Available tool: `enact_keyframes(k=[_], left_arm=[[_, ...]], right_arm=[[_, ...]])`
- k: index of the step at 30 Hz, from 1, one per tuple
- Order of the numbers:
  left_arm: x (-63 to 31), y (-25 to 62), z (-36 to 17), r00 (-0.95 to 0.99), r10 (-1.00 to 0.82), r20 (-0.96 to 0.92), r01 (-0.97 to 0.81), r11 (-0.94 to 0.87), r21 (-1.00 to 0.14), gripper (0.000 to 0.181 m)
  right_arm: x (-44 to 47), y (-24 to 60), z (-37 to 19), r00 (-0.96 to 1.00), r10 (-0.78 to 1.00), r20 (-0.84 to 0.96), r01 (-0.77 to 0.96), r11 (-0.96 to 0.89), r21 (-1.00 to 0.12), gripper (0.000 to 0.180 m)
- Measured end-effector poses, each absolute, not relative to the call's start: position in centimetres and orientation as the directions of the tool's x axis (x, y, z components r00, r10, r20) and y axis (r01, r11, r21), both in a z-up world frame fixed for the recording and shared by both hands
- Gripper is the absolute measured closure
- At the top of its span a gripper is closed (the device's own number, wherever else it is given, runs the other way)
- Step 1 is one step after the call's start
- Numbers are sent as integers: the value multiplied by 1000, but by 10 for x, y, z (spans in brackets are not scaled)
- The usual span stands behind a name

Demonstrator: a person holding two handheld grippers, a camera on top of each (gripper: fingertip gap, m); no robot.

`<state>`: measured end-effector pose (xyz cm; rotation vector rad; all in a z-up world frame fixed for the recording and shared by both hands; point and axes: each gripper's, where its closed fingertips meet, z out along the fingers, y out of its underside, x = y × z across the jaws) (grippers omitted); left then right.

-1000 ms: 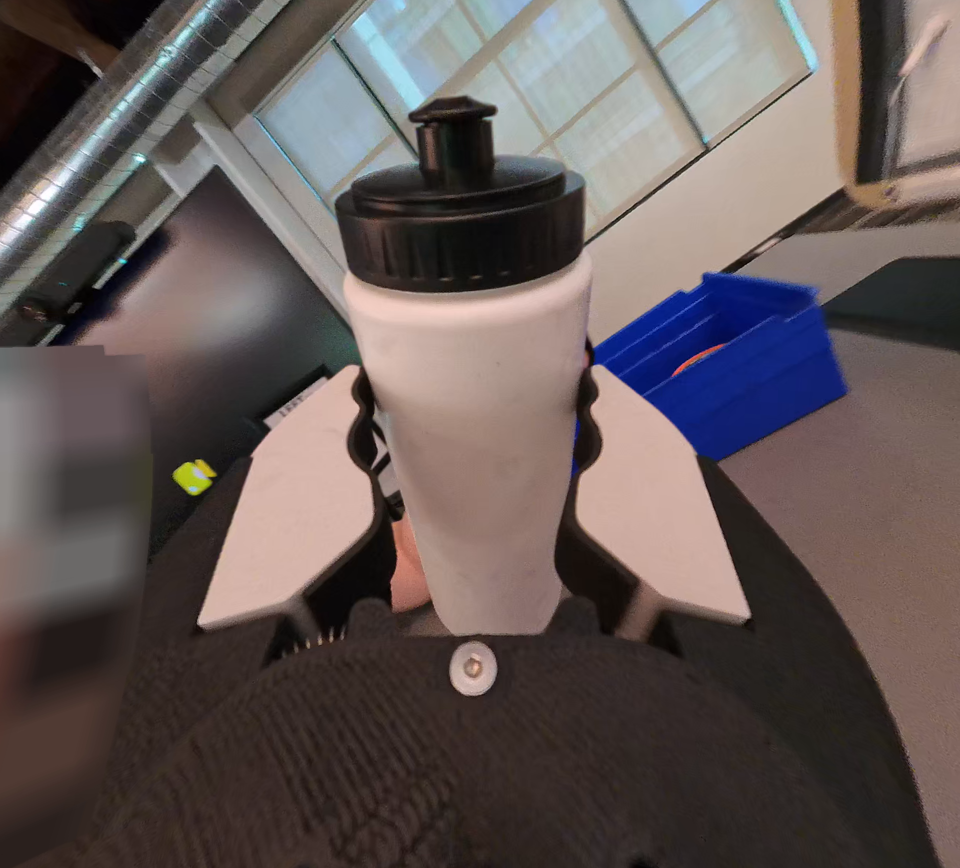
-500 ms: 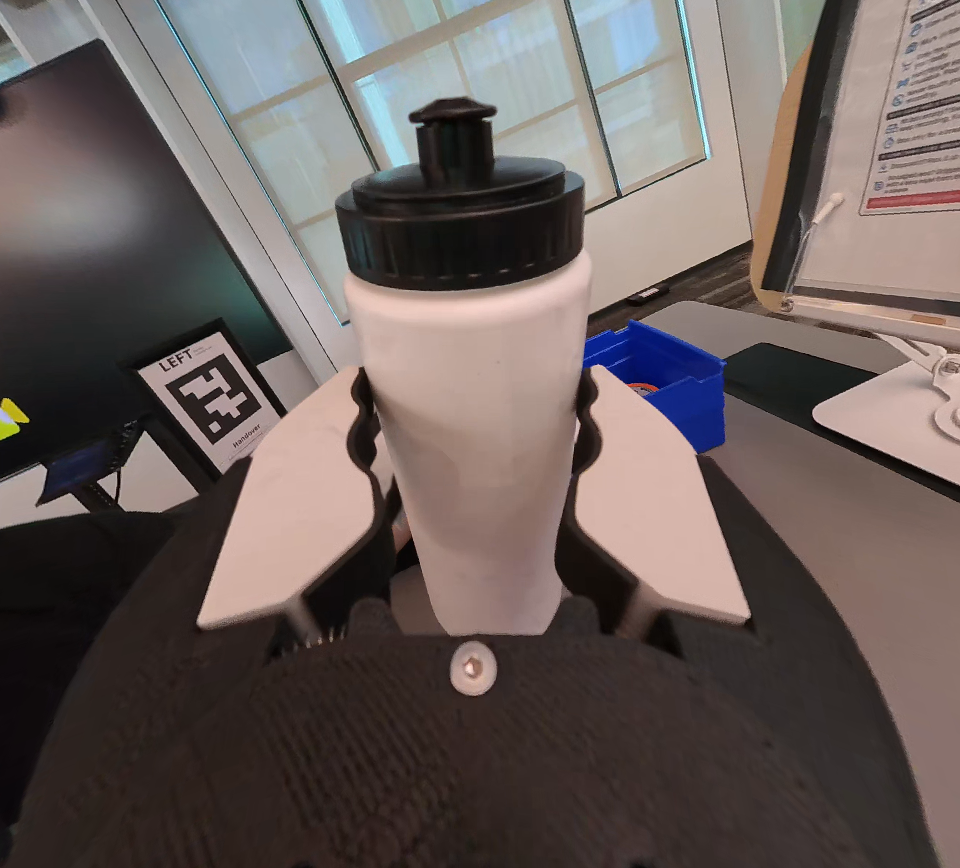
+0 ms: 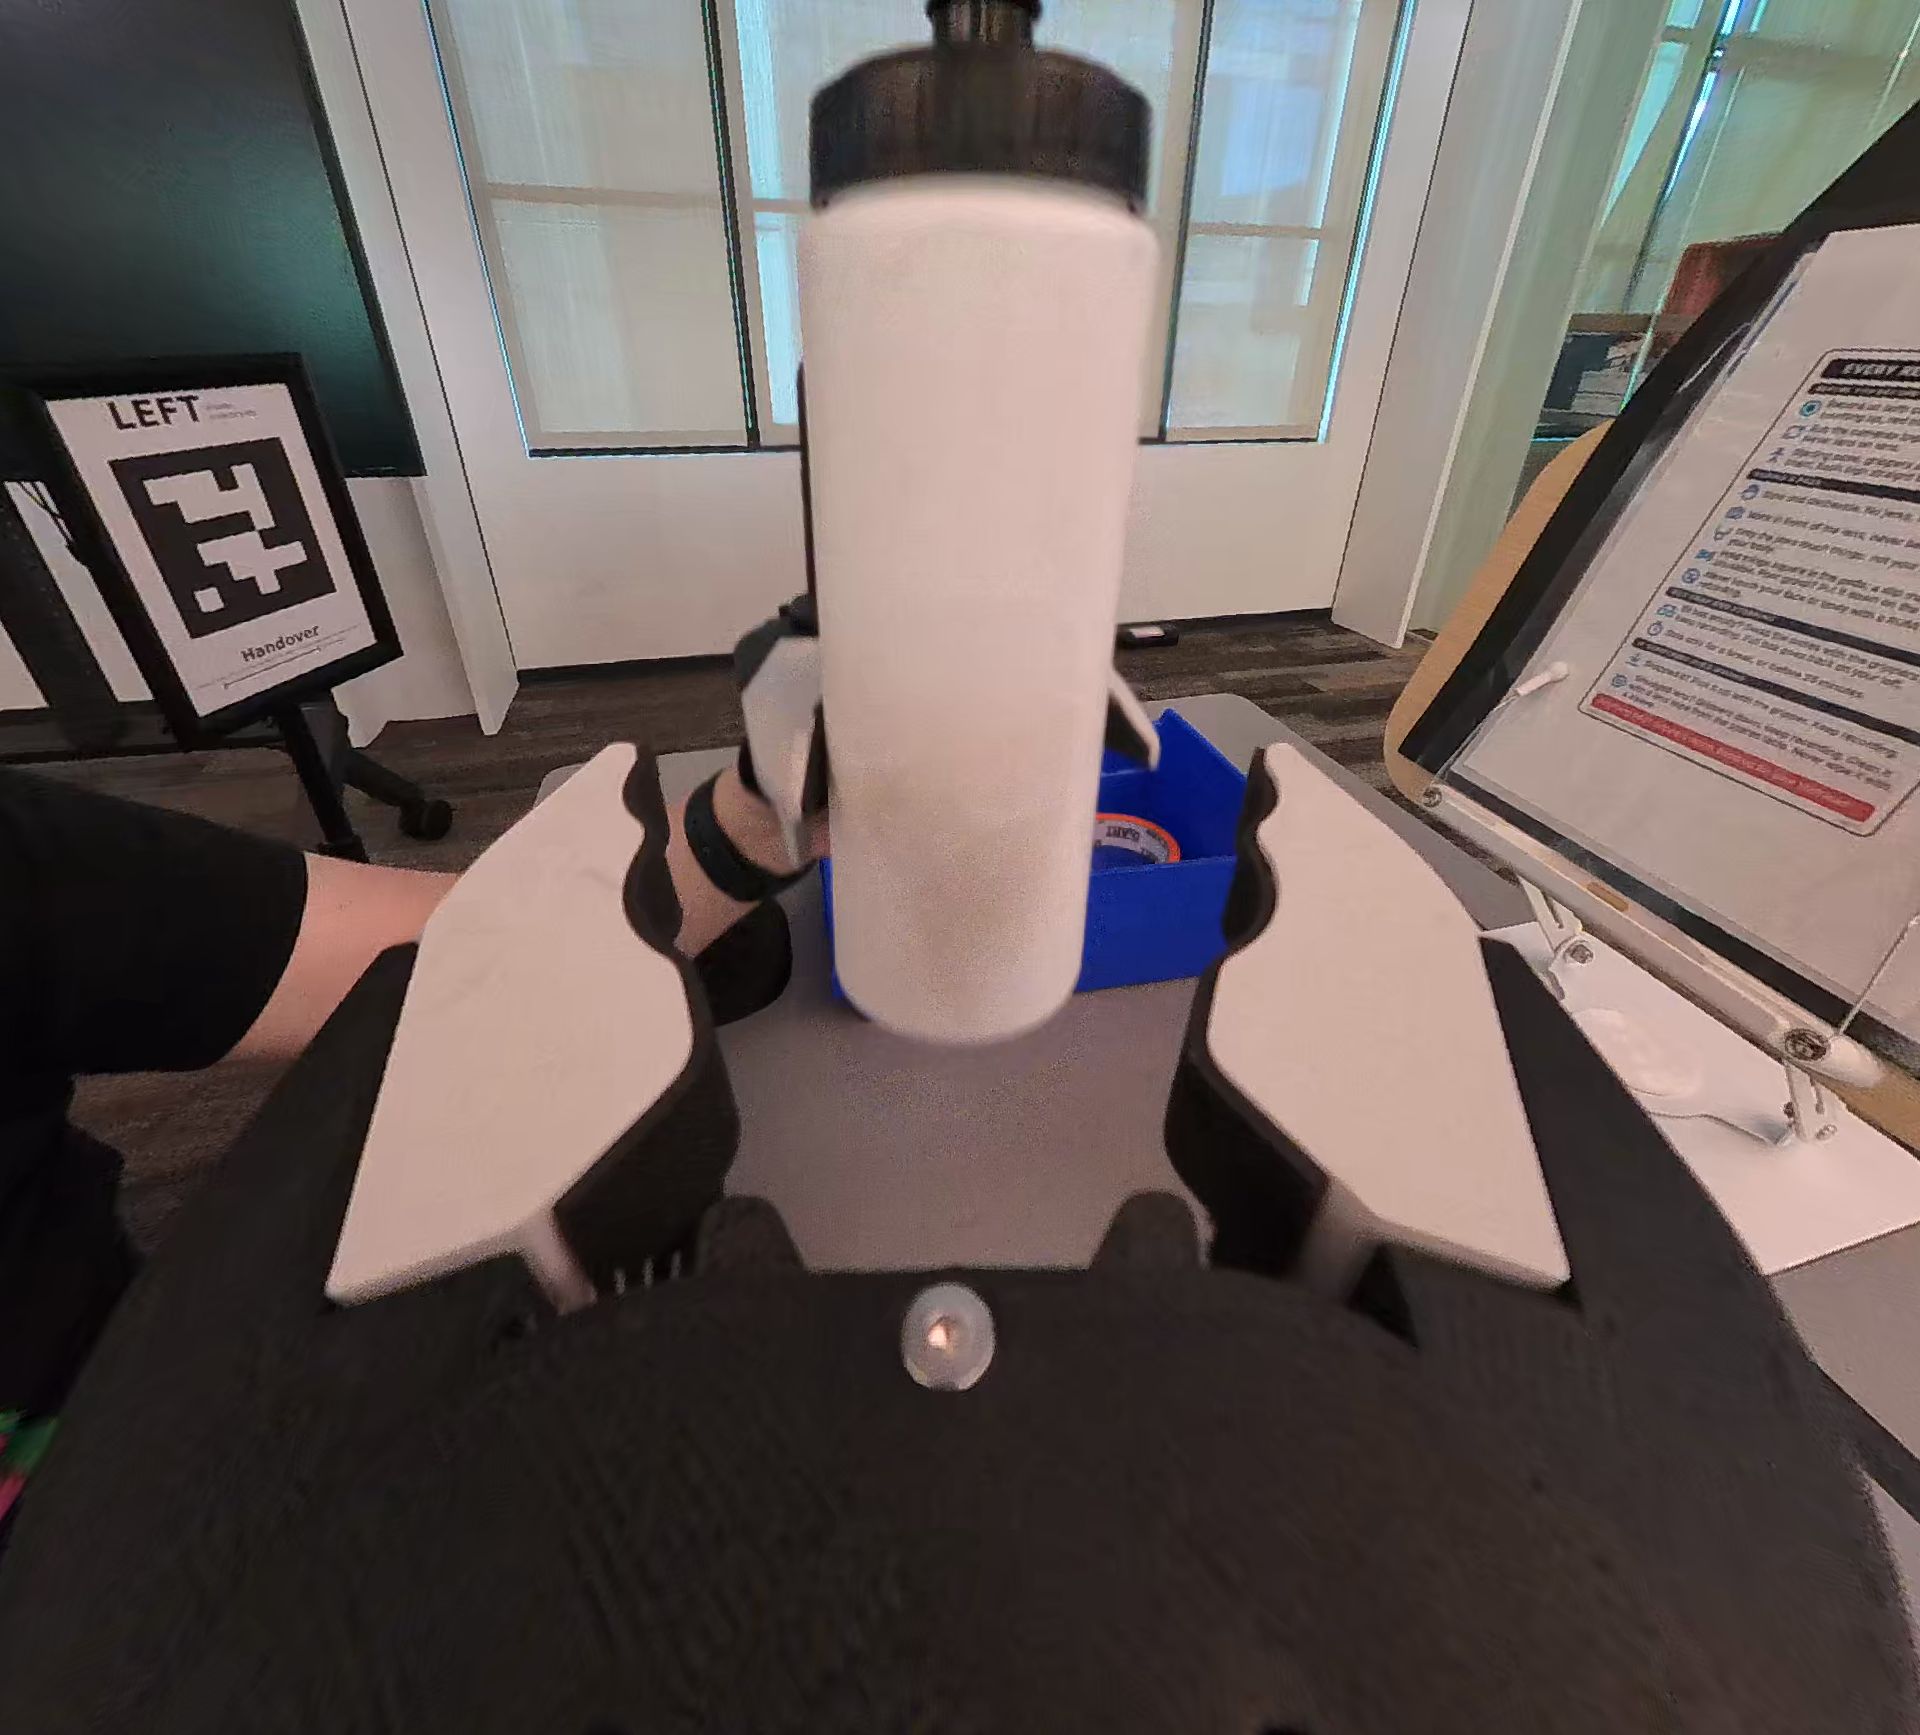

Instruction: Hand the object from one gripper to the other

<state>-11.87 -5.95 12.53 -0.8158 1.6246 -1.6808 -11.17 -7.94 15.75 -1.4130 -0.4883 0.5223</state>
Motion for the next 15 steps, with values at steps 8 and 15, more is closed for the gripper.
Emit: enact_keyframes(k=[8, 15], left_arm=[[-147, -25, 155, -458, -888, -34, 58, 8, -998, 96], [-132, -45, 131, -492, -871, 3, -65, 34, -997, 95]], right_arm=[[-122, -61, 132, 783, 622, 0, -4, 4, -1000, 75], [-141, -52, 126, 739, 673, -30, -44, 4, -999, 76]])
